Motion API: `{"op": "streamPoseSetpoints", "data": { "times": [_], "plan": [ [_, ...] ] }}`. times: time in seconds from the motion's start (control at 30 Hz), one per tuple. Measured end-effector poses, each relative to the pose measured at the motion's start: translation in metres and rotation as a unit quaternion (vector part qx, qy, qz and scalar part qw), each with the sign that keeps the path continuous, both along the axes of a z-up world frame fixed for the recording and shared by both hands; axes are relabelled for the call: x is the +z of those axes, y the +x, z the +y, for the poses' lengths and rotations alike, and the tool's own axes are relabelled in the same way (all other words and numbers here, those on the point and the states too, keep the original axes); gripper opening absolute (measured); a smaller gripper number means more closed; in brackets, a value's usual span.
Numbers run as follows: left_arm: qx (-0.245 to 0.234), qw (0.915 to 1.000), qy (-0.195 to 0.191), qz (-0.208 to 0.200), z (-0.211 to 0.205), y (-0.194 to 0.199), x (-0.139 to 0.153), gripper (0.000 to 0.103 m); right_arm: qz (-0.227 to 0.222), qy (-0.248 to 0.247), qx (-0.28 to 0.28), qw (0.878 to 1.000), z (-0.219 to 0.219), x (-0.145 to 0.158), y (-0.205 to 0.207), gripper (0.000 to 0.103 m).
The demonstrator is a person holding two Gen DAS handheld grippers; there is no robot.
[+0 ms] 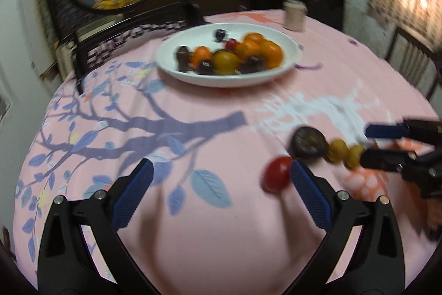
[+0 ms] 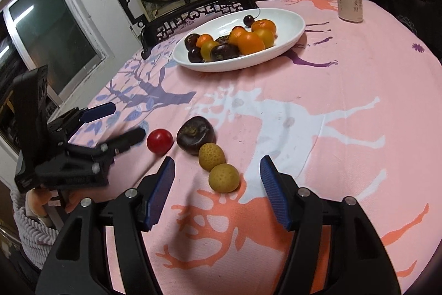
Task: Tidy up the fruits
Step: 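Place yellow citrus on plate with right tool while left places red tomato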
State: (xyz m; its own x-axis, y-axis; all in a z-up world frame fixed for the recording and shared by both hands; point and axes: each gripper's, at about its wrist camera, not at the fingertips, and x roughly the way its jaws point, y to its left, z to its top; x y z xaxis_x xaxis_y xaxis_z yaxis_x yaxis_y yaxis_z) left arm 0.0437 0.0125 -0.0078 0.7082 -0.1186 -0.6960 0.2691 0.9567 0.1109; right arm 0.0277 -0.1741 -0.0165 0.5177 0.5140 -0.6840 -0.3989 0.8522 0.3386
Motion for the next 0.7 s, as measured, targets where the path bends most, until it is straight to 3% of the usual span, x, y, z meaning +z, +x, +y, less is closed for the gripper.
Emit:
{"op": "streamPoseSetpoints", "data": {
  "times": [0.17,0.37,0.47,0.53,0.57,0.7],
  "plan": [
    [-0.034,0.9990,0.027,-0.005,-0.016,-0.006,-0.005,0.101,-0.011,-0.016,-0.004,1.000,0.002,0.001,-0.003,0.064],
    [-0.044,0.9990,0.010,0.006,-0.016,-0.002,-0.008,0.100,-0.012,-0.015,-0.006,1.000,0.000,0.002,-0.002,0.064],
    [-0.056,0.9983,0.006,0.014,-0.020,-0.002,-0.010,0.090,-0.015,-0.024,0.001,1.000,0.004,0.001,-0.005,0.064],
    [-0.067,0.9975,0.003,0.019,-0.022,-0.003,-0.012,0.074,-0.014,-0.032,0.006,0.999,0.006,0.000,-0.007,0.064],
    [-0.073,0.9970,0.000,0.025,-0.023,-0.002,-0.013,0.071,-0.013,-0.035,0.008,0.999,0.008,-0.002,-0.008,0.064],
    [-0.085,0.9949,-0.012,0.052,-0.025,0.004,-0.020,0.048,-0.005,-0.034,0.014,0.999,0.011,-0.005,-0.008,0.054]
  ]
}}
